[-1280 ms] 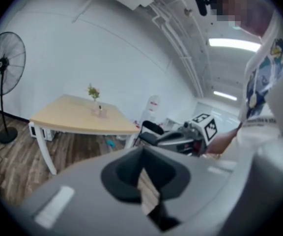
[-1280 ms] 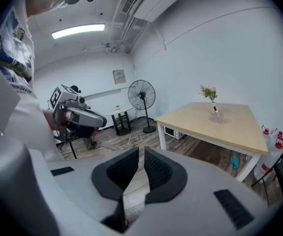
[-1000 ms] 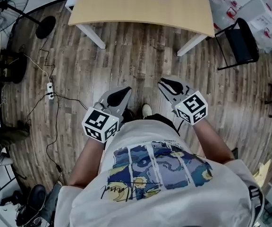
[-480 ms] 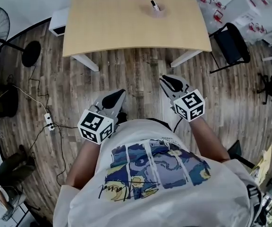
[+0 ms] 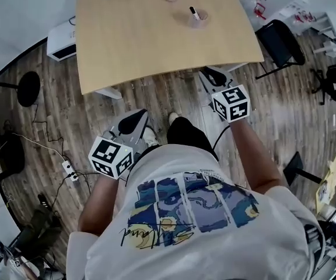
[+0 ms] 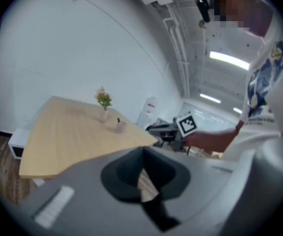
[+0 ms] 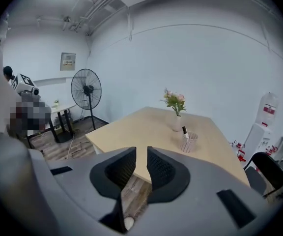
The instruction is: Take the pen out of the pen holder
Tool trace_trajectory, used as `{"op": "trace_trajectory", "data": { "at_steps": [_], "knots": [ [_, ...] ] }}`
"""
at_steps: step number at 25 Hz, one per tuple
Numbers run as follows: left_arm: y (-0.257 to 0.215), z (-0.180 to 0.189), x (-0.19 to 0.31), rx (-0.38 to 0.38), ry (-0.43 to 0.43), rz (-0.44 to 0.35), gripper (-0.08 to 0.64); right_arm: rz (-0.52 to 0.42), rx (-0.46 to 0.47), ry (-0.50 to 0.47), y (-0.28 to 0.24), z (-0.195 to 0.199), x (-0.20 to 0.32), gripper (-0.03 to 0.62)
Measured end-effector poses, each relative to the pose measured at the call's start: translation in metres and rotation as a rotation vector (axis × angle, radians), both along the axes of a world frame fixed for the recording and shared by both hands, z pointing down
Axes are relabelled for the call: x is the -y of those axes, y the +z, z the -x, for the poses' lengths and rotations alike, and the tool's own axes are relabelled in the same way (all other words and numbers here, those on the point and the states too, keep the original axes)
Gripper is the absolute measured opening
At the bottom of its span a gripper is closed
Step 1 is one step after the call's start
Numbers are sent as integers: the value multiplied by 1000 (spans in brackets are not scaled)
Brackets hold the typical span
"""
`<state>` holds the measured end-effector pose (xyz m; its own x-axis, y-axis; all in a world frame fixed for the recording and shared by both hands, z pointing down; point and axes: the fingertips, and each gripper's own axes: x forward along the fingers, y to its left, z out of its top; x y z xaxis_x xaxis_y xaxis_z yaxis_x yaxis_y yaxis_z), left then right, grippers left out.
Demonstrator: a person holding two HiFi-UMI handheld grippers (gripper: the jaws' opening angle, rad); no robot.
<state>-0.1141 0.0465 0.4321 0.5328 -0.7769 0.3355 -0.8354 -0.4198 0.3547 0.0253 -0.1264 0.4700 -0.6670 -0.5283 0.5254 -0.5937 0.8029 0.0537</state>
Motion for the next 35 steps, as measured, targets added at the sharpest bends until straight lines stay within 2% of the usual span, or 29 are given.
{"op": "trace_trajectory", "data": {
  "at_steps": [7, 14, 19, 23, 30, 35],
  "knots": [
    [1, 34, 57, 9, -1, 11, 8, -30, -13, 124, 8, 21, 100, 86],
    [-16, 69, 132, 59, -33, 13, 8, -51, -48, 178, 28, 46, 209, 100],
    [-21, 83, 178, 65, -59, 26, 8, -40, -90, 203, 50, 54, 267, 112],
    [-21, 87, 204, 74, -69, 44, 8, -28, -123, 231, 71, 54, 298, 127],
    [-17, 99, 236, 55, -85, 49, 8, -37, -195, 222, 96, 65, 327, 127],
    [-21, 109, 242, 68, -39, 51, 8, -33, -209, 272, 105, 66, 336, 88]
  ]
}}
